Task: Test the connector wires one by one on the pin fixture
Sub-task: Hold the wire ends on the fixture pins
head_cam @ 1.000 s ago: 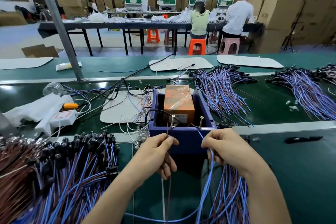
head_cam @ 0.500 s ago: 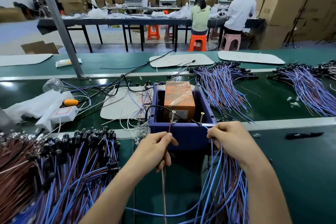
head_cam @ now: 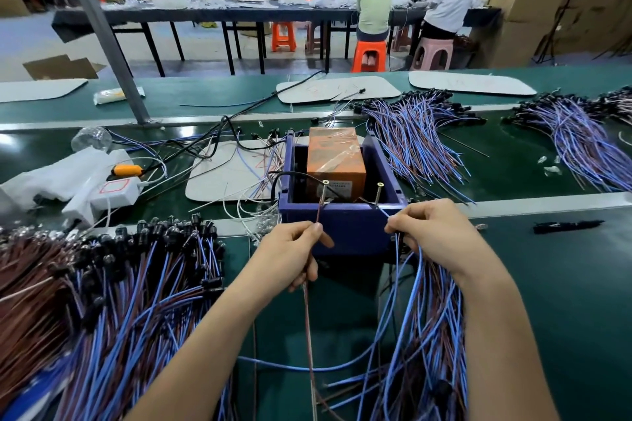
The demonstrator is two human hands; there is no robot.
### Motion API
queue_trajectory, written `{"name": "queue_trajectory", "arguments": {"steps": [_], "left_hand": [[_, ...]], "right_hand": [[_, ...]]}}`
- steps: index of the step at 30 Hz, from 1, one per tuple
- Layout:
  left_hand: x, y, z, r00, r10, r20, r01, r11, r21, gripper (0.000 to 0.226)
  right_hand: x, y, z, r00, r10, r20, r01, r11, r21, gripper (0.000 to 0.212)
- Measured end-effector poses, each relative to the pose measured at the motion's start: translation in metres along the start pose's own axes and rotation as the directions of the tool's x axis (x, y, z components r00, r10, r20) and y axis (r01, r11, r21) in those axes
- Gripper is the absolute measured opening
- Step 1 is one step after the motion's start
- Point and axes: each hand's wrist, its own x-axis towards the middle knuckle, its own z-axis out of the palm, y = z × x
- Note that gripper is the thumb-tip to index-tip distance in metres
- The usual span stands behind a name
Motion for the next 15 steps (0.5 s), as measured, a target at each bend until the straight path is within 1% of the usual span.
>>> {"name": "queue_trajectory", "arguments": {"steps": [10,15], "left_hand": [[-0.0001,-0.0014,0.0042,0.999,-0.037,0.038,0.037,0.999,-0.011,0.037],[-0.0001,-0.0005,0.0049,0.999,-0.036,0.018,0.037,0.999,-0.036,0.037]], "right_hand": [[0.0003,0.0011,-0.0012,1.000,-0.008,-0.005,0.008,1.000,0.010,0.022],[-0.0004,0.0021,-0.0056,0.999,0.004,-0.032,-0.003,1.000,0.023,0.021]]}}
